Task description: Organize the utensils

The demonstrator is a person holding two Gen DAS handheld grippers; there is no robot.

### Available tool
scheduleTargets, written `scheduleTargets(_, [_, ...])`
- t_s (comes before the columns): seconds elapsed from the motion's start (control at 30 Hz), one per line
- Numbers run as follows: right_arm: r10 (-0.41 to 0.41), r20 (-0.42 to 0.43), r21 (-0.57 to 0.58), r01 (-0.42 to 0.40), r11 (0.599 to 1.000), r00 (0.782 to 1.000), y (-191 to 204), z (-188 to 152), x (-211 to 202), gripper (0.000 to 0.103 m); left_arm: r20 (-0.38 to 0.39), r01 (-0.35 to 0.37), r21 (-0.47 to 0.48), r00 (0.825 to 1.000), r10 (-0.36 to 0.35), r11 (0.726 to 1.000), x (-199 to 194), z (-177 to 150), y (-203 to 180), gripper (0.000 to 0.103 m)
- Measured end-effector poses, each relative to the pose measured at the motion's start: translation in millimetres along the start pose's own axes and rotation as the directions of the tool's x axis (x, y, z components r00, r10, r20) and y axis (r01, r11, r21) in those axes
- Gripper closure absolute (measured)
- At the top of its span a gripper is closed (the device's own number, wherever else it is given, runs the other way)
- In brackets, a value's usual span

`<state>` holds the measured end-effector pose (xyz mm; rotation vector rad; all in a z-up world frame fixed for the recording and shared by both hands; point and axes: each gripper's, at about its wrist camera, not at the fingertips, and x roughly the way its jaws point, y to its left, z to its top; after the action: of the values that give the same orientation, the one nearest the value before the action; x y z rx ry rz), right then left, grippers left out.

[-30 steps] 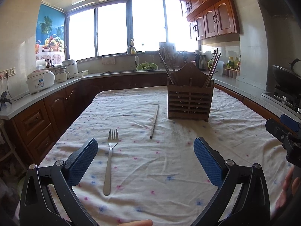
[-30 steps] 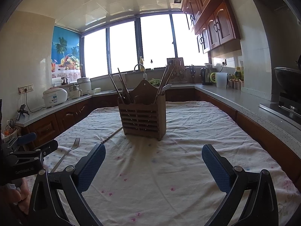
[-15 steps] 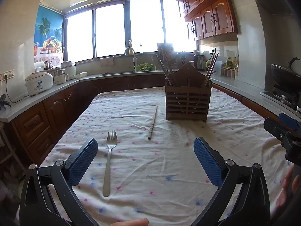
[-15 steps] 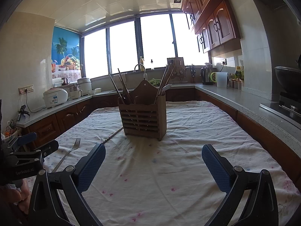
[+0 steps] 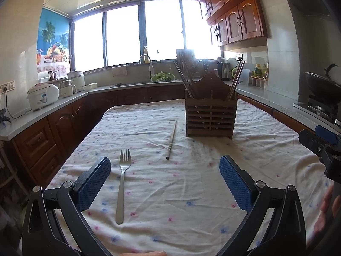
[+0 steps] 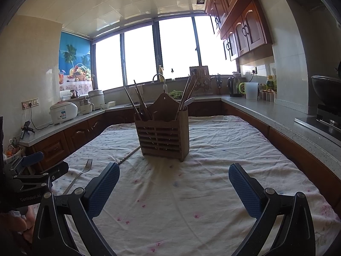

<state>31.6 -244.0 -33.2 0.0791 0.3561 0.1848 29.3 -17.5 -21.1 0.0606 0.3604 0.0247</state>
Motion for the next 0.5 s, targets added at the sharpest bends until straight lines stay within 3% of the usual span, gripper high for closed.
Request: scheduleTargets(0.5, [0.007,0.004,0.002,-0.007,1.0,1.0,1.3,4.0,-0.4,0.0,-0.001,0.011,0.003,1.0,-0.011,1.0,-0.8,-0.1,0.2,0.0])
